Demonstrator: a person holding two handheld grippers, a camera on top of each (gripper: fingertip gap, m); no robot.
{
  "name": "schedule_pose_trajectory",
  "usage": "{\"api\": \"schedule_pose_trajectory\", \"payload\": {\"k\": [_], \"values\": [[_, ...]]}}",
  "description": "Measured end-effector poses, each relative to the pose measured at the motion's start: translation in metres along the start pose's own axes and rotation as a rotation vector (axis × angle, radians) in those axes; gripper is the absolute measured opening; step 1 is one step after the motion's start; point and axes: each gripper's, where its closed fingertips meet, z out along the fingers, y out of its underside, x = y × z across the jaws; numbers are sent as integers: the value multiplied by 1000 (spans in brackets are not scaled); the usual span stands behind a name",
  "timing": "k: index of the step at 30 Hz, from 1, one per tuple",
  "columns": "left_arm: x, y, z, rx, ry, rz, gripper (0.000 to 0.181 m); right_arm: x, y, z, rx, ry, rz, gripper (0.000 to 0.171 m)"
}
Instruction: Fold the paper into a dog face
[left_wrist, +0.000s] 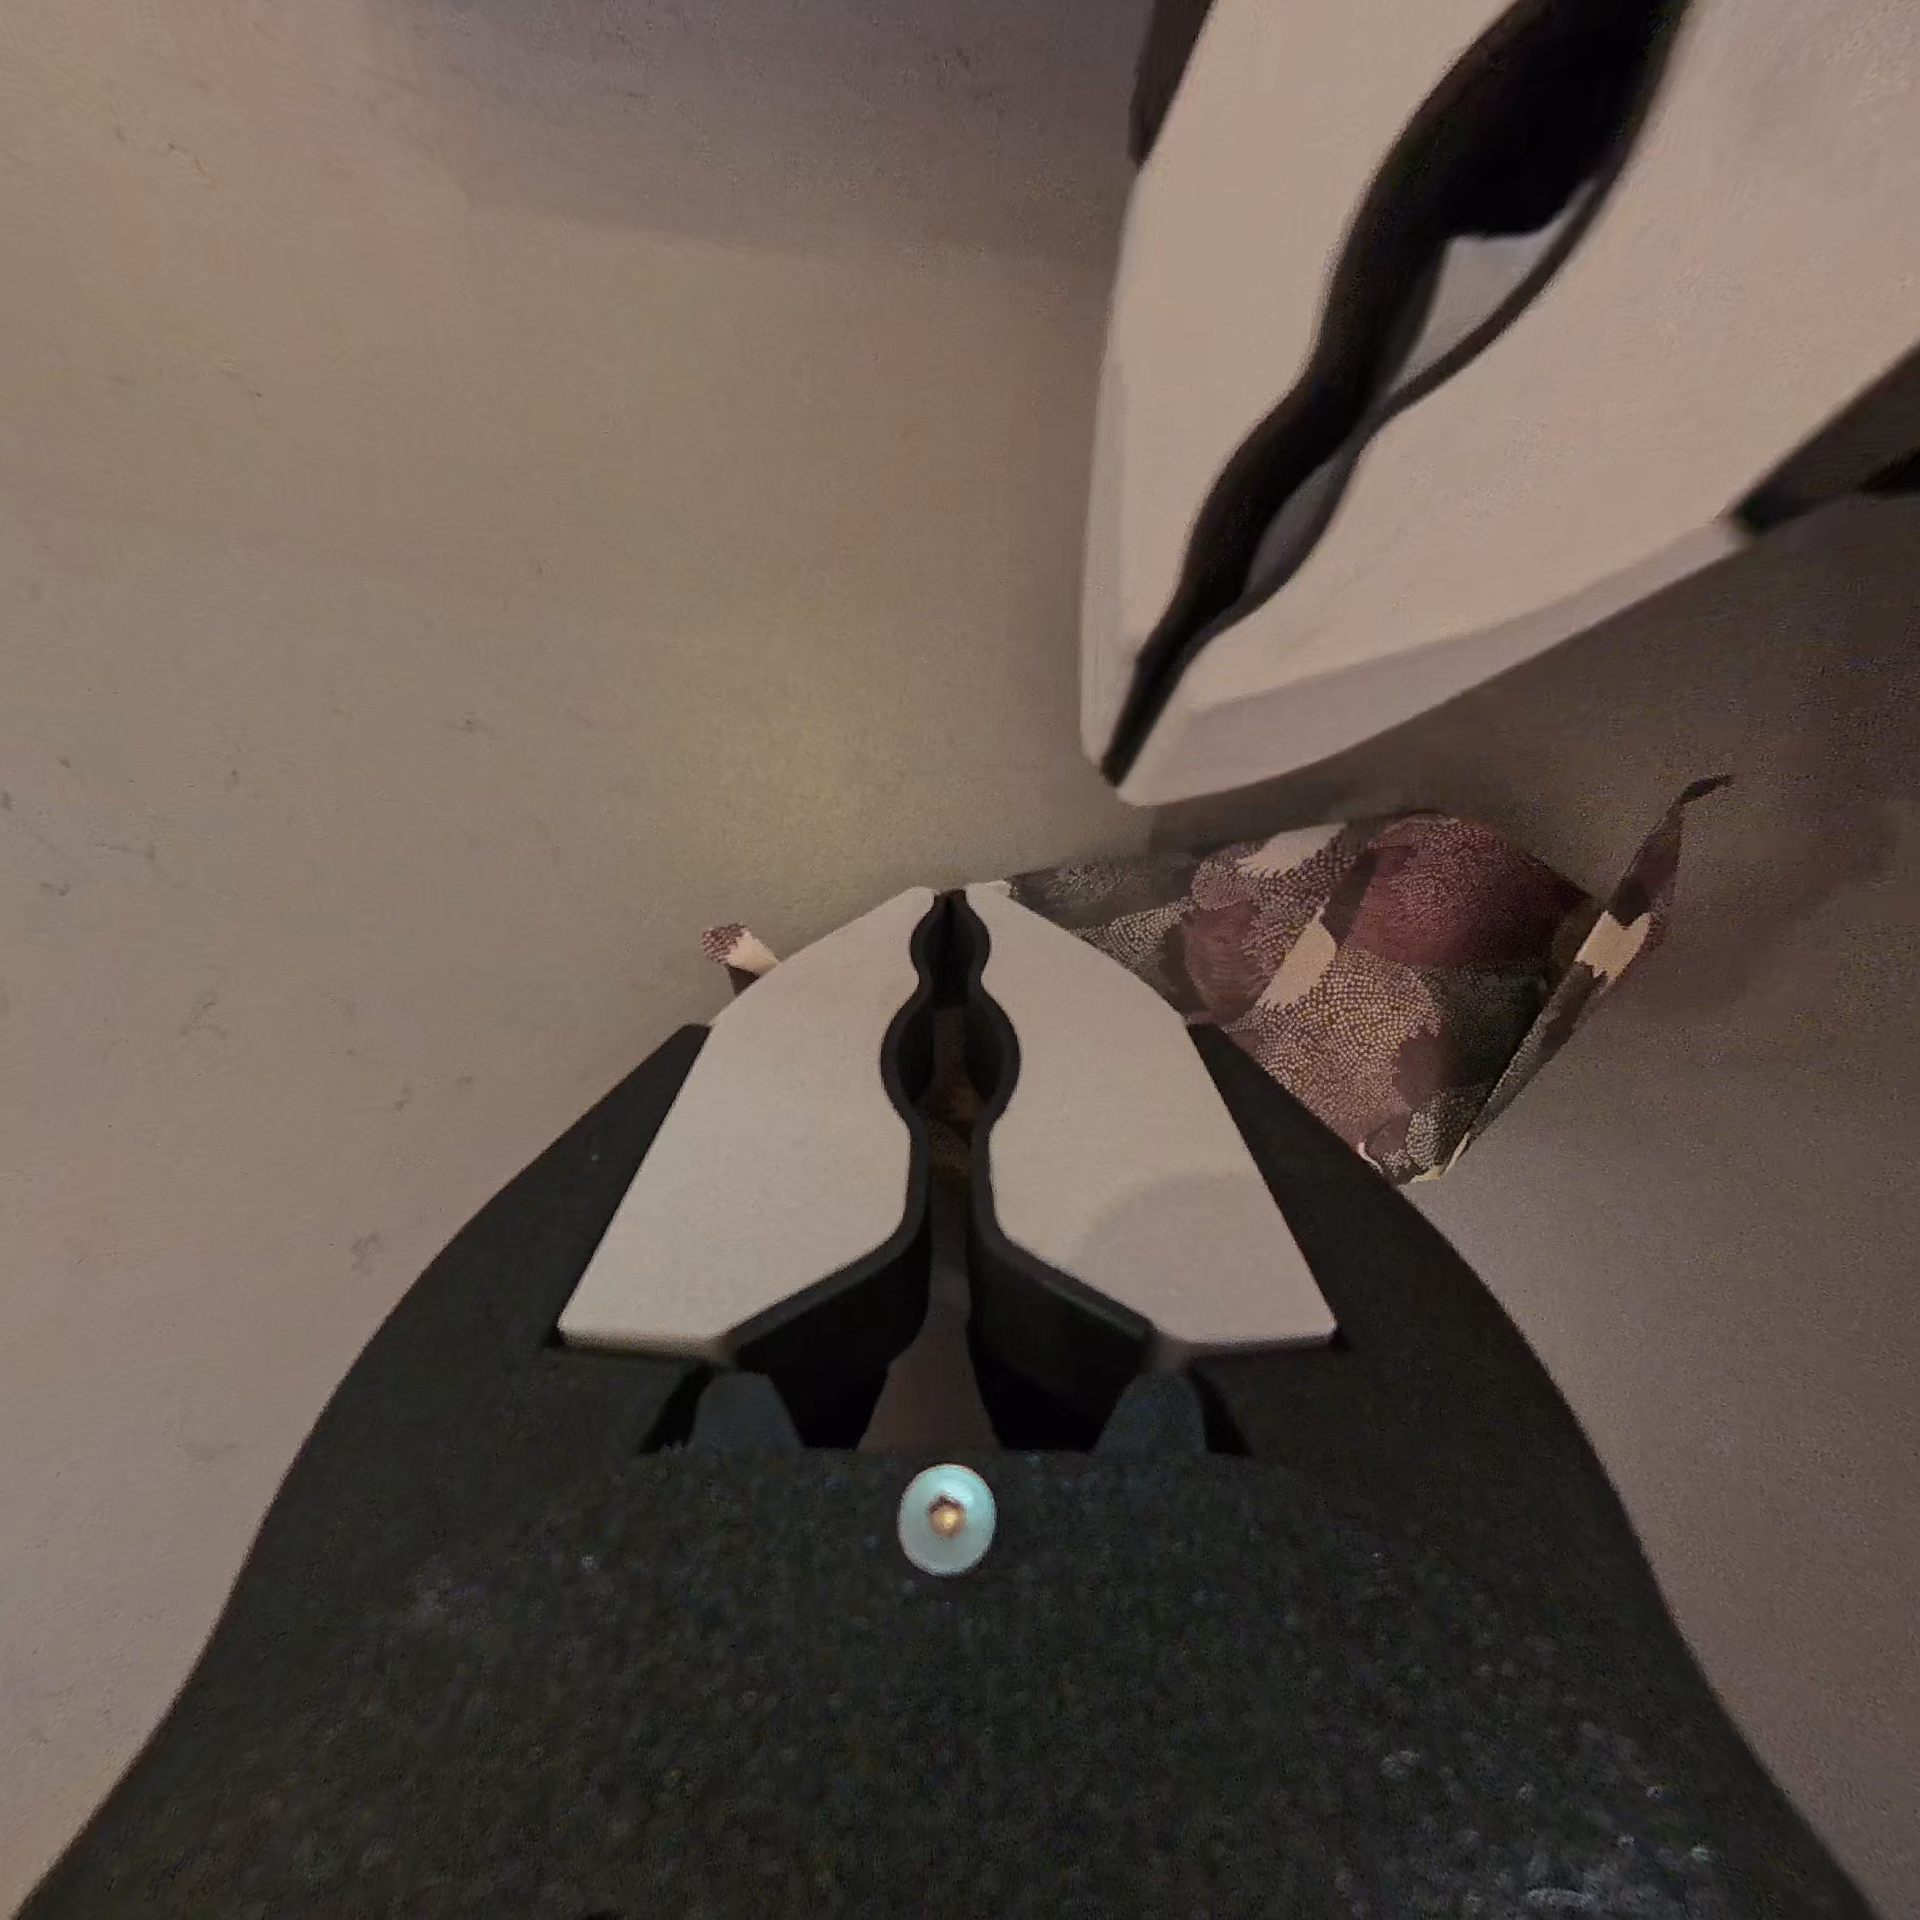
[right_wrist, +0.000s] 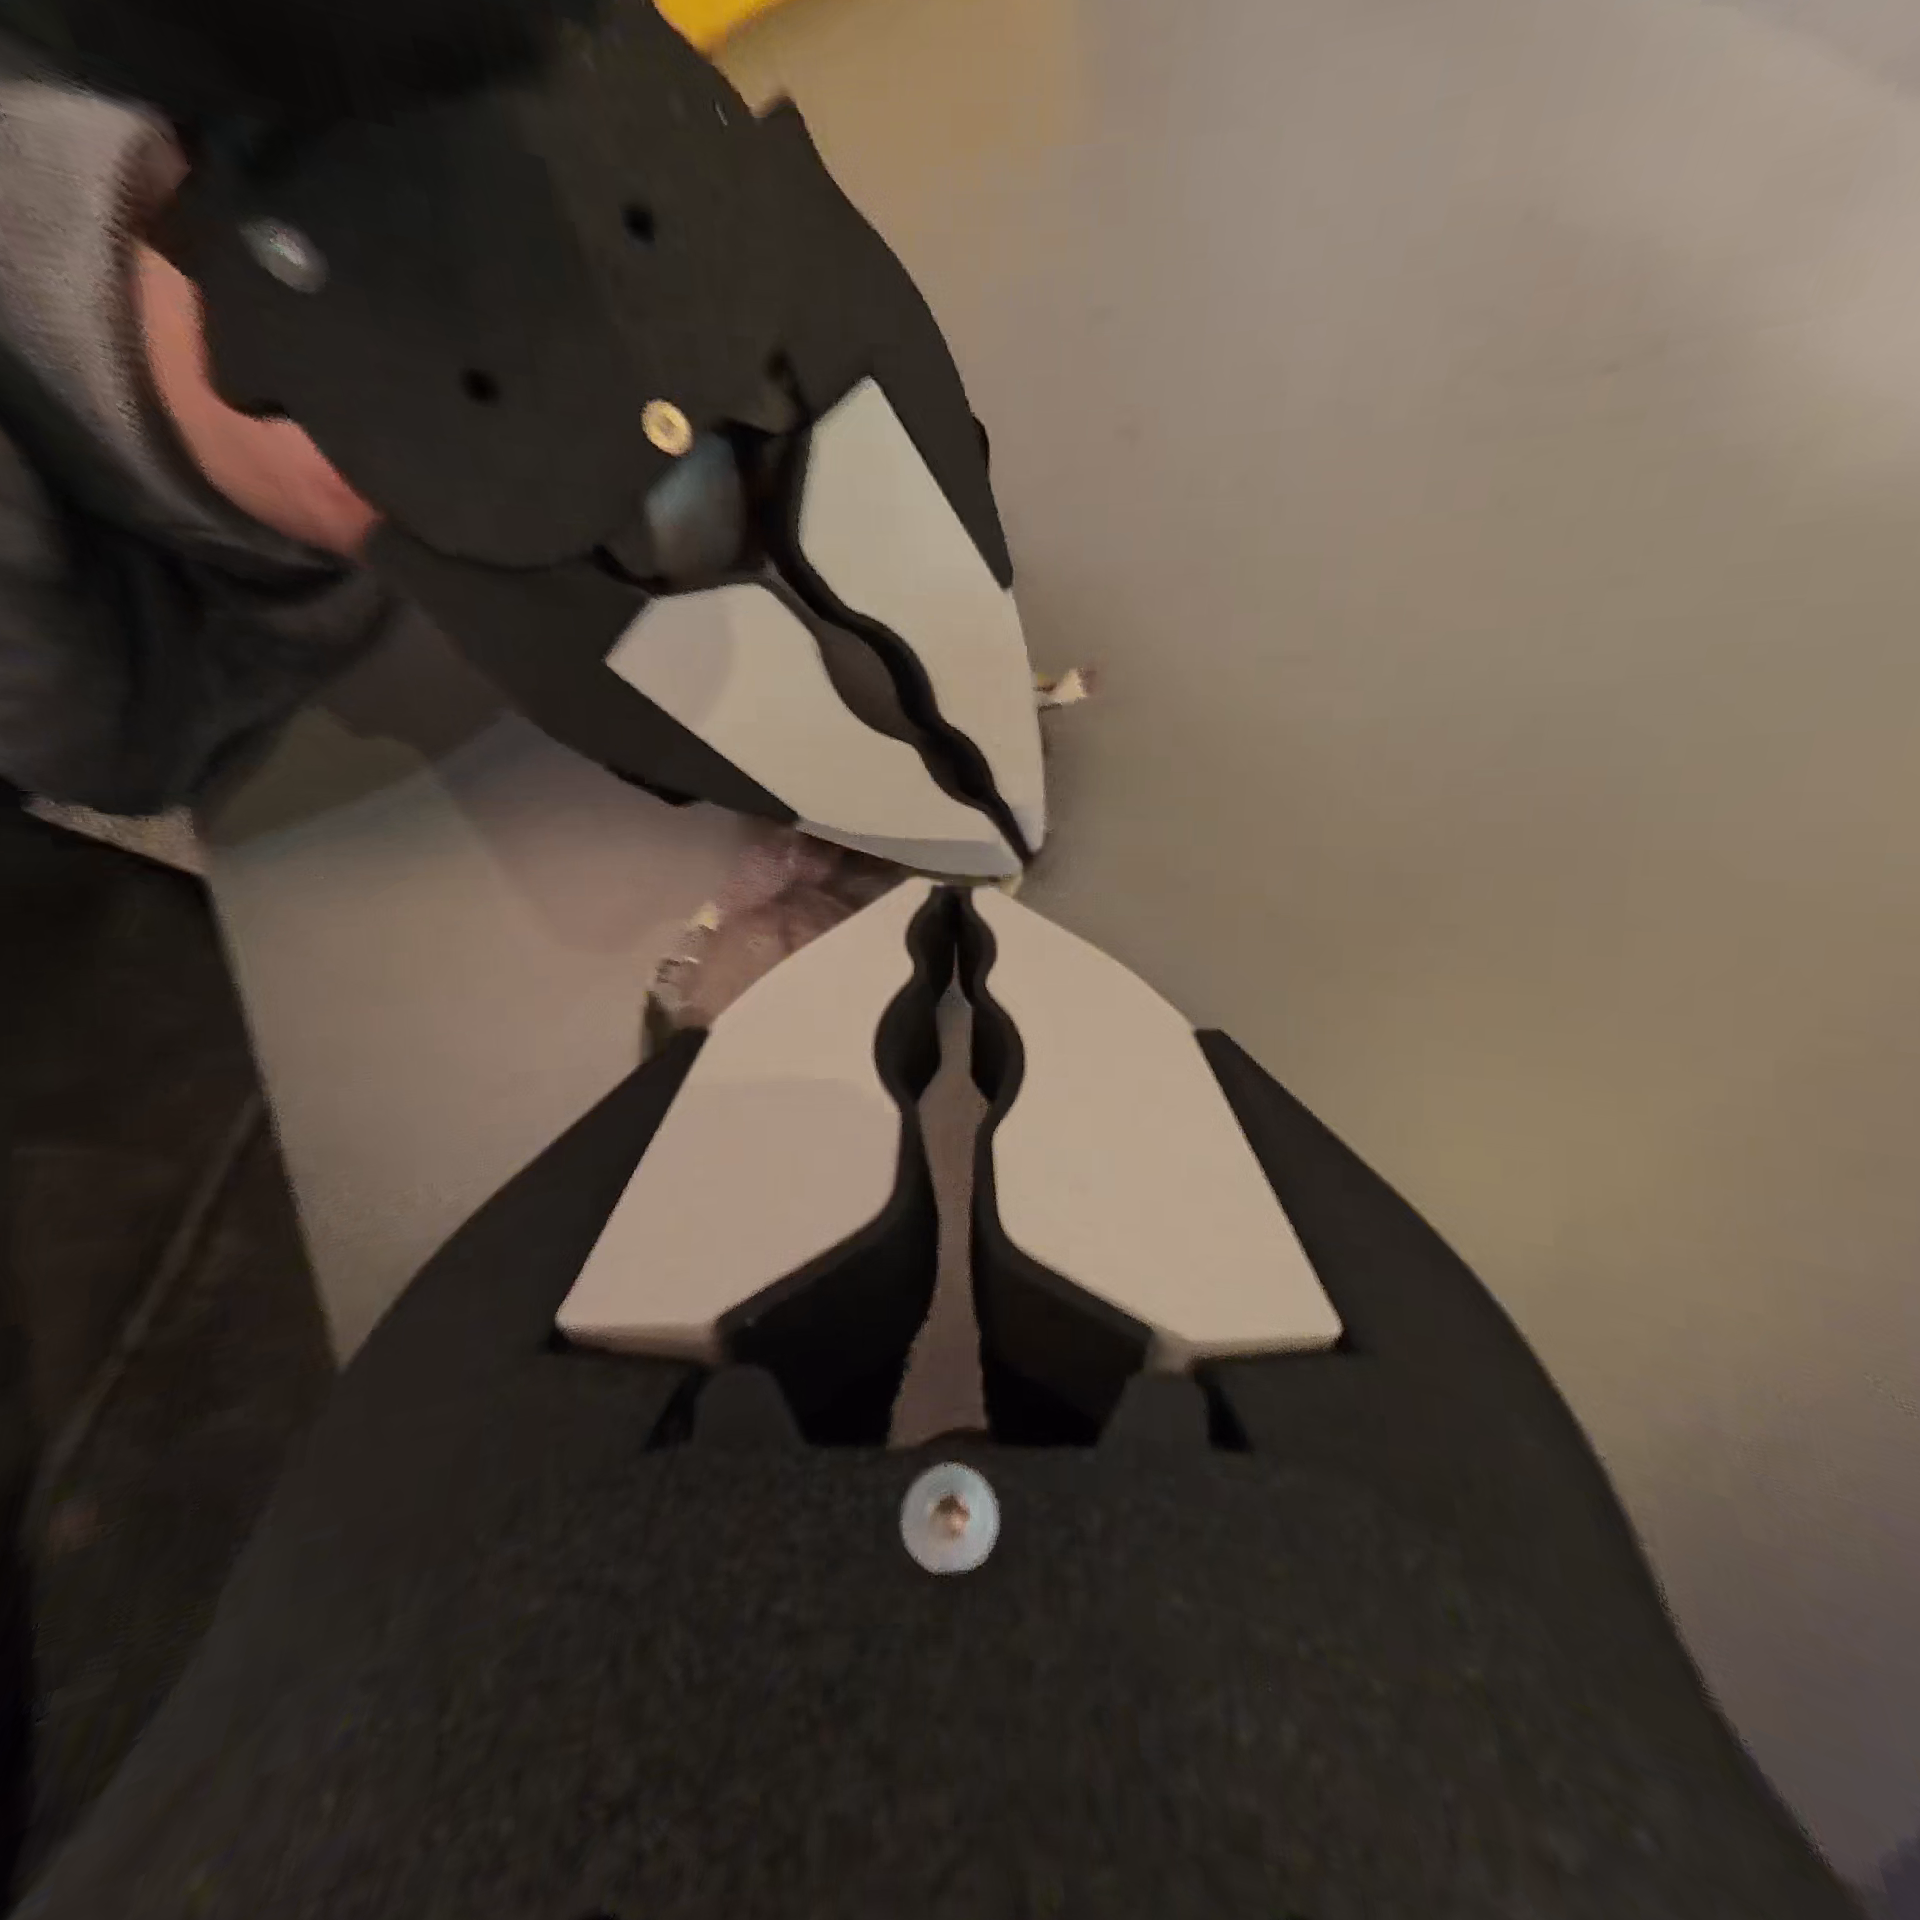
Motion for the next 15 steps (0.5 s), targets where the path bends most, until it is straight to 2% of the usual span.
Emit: {"api": "schedule_pose_trajectory", "payload": {"k": [4,8,15], "values": [[0,0,0,0,-2,0,0,4,14,21,-106,48,-111,0],[0,0,0,4,-3,1,0,9,14,30,-133,129,-175,0],[0,0,0,4,-2,4,0,12,19,34,-148,159,-166,0]]}}
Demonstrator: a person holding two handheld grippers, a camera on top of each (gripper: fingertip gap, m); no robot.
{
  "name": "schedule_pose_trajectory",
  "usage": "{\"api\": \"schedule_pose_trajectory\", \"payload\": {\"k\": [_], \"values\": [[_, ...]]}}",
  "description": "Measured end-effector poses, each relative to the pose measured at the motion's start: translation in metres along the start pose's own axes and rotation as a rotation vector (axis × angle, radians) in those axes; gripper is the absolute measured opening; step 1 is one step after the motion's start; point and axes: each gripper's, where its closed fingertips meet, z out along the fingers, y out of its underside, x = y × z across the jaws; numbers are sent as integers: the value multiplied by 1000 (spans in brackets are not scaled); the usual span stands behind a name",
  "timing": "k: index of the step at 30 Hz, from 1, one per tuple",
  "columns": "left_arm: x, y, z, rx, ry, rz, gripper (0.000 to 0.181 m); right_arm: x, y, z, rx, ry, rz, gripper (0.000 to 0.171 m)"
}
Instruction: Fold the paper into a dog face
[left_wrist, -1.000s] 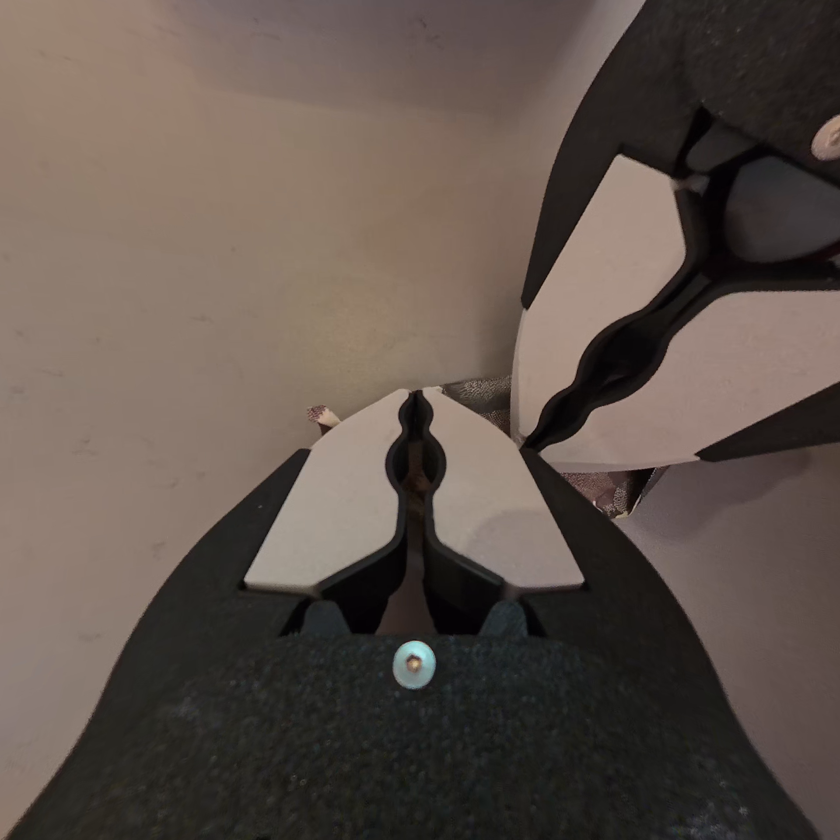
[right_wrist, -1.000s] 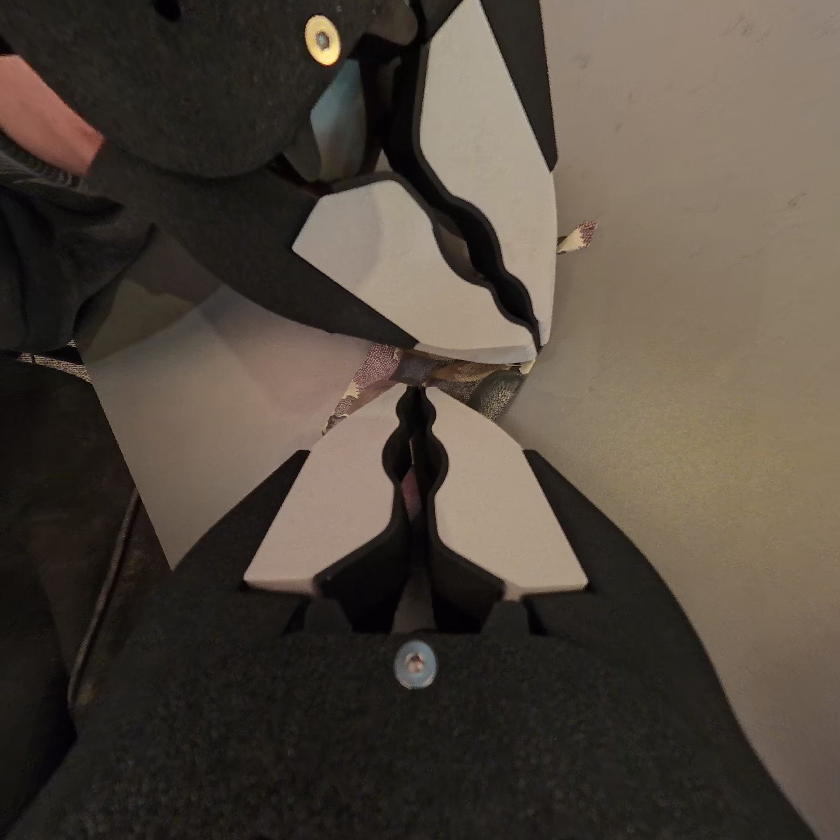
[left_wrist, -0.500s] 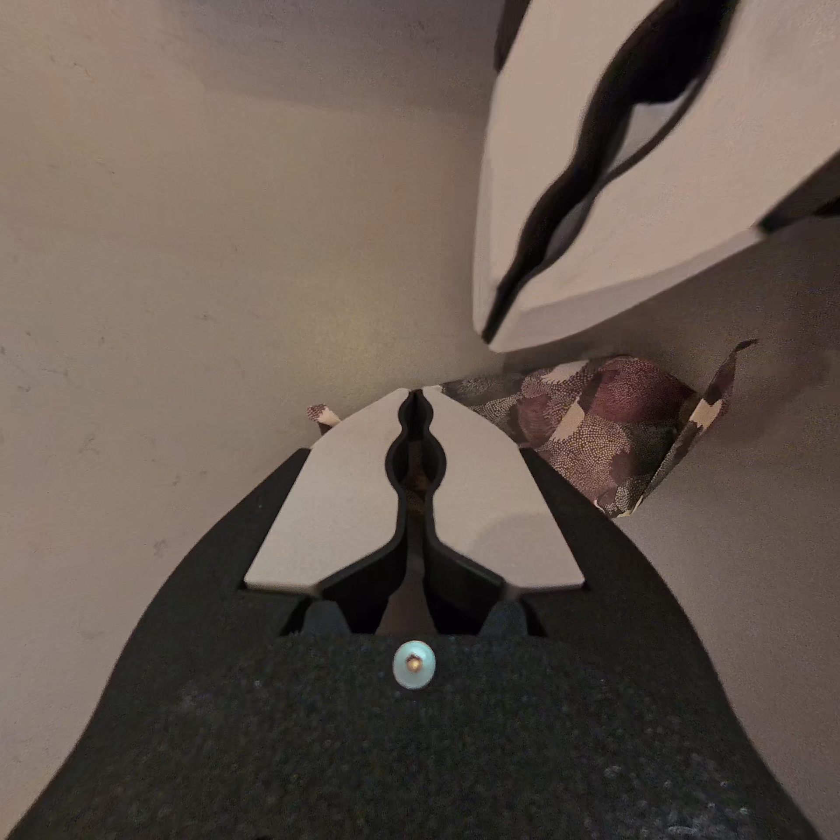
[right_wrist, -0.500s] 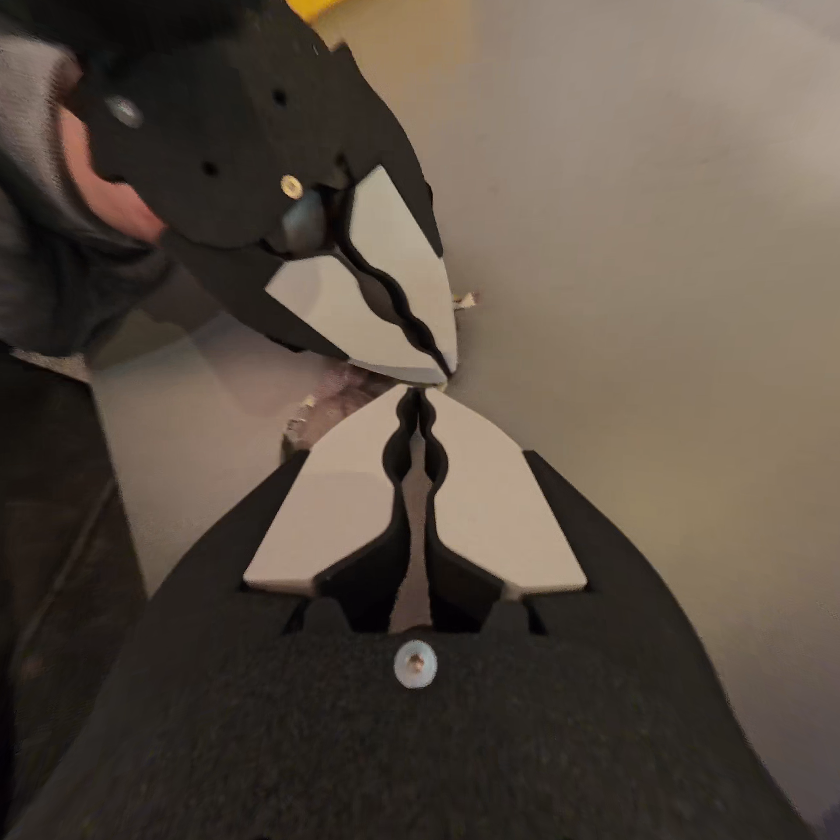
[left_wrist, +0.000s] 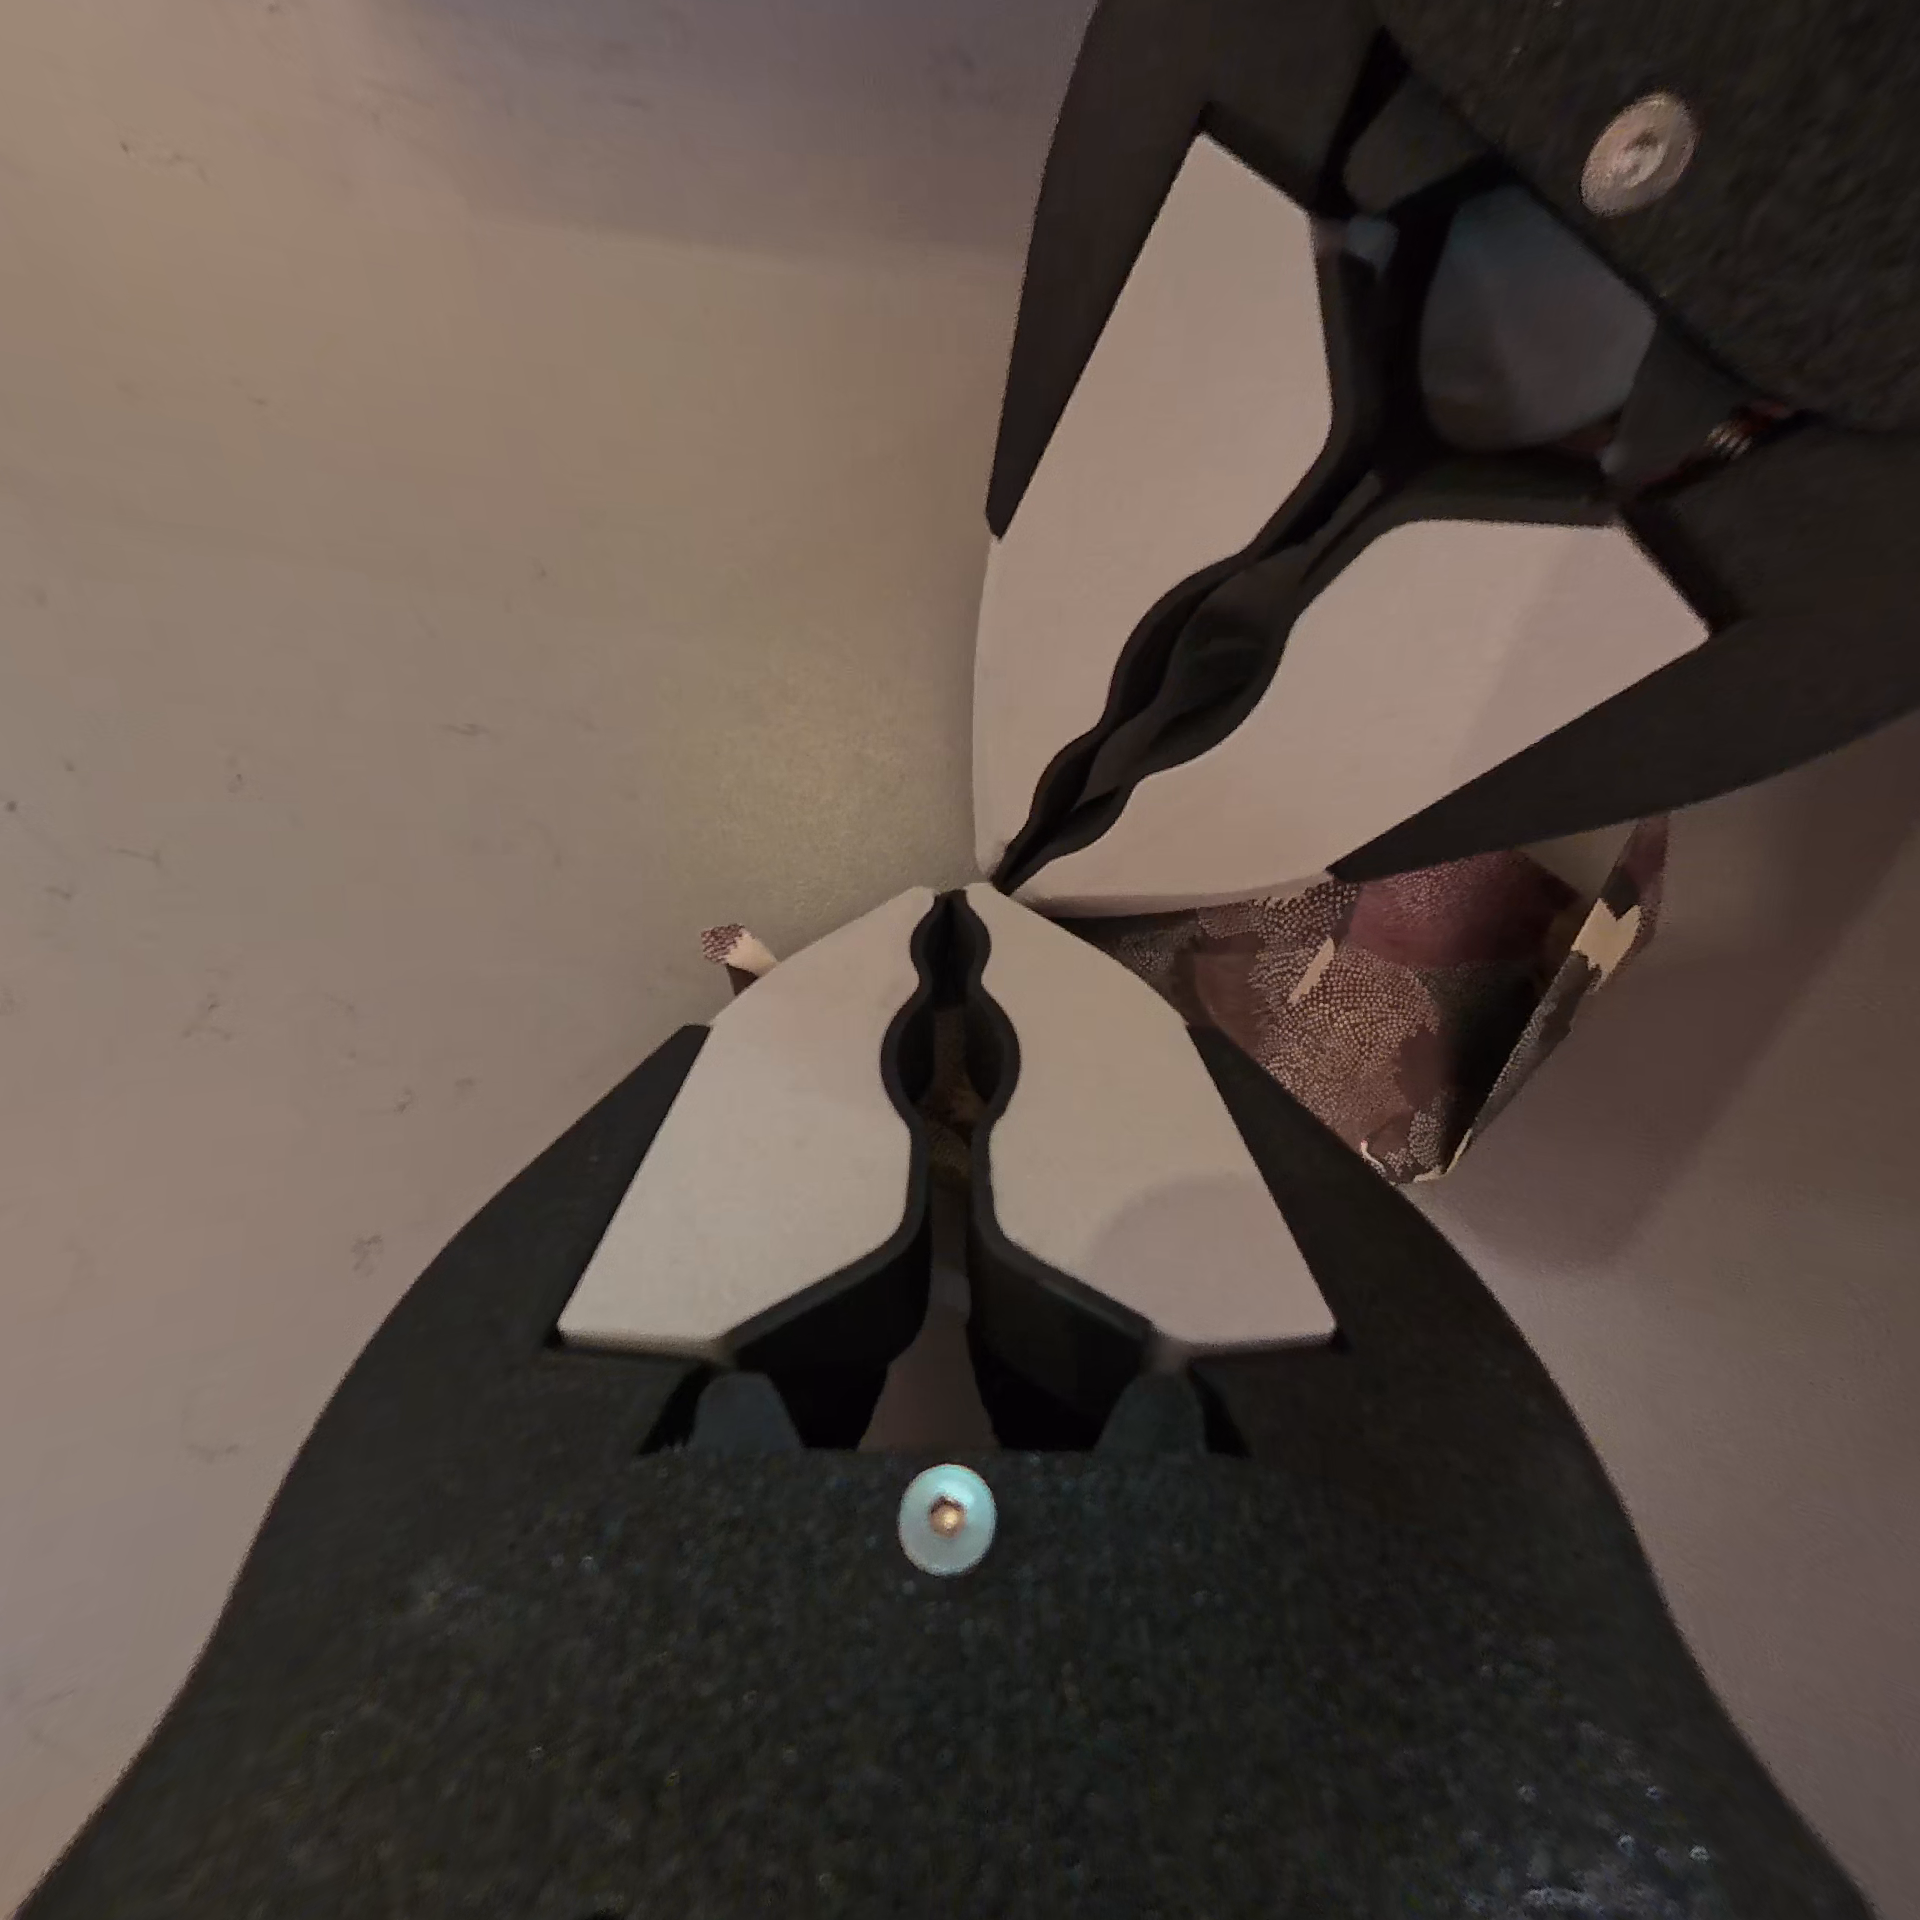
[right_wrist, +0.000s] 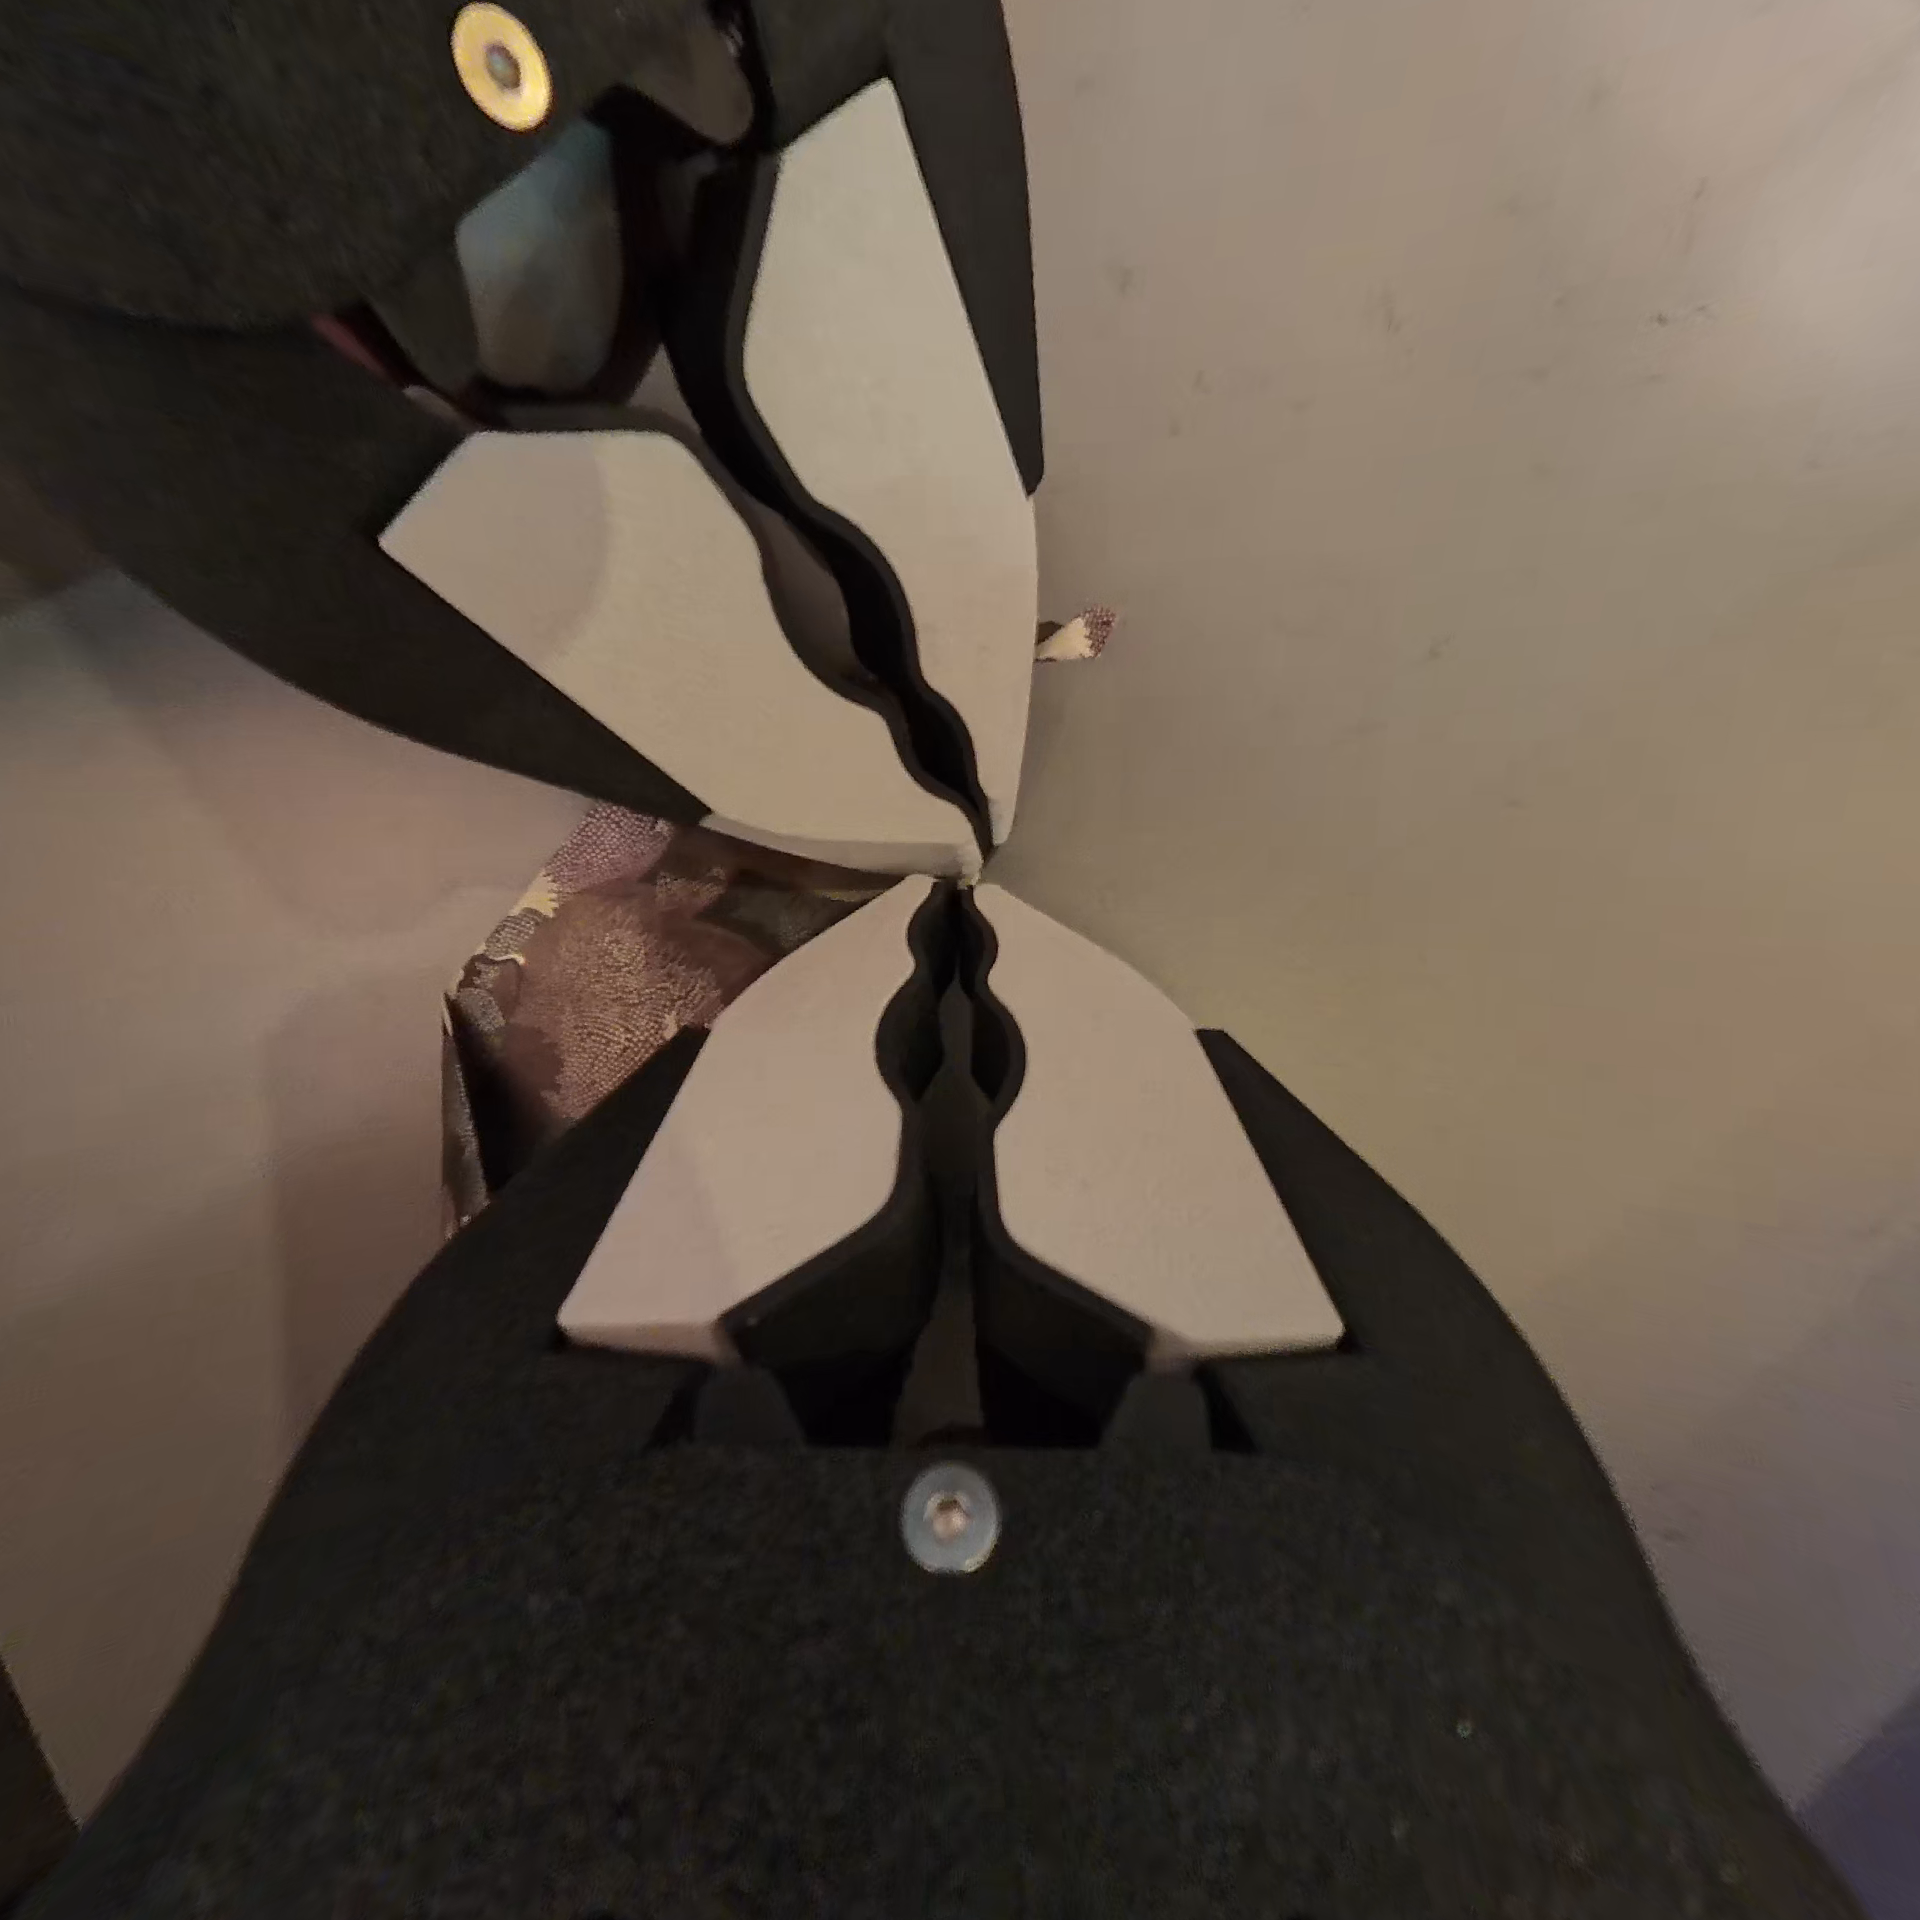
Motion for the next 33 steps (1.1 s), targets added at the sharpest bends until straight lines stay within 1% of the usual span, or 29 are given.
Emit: {"api": "schedule_pose_trajectory", "payload": {"k": [15,33], "values": [[0,0,0,-6,-15,6,0,-4,7,-6,-39,58,89,1],[0,0,0,-23,-35,22,0,-14,19,-17,-62,92,89,1]]}}
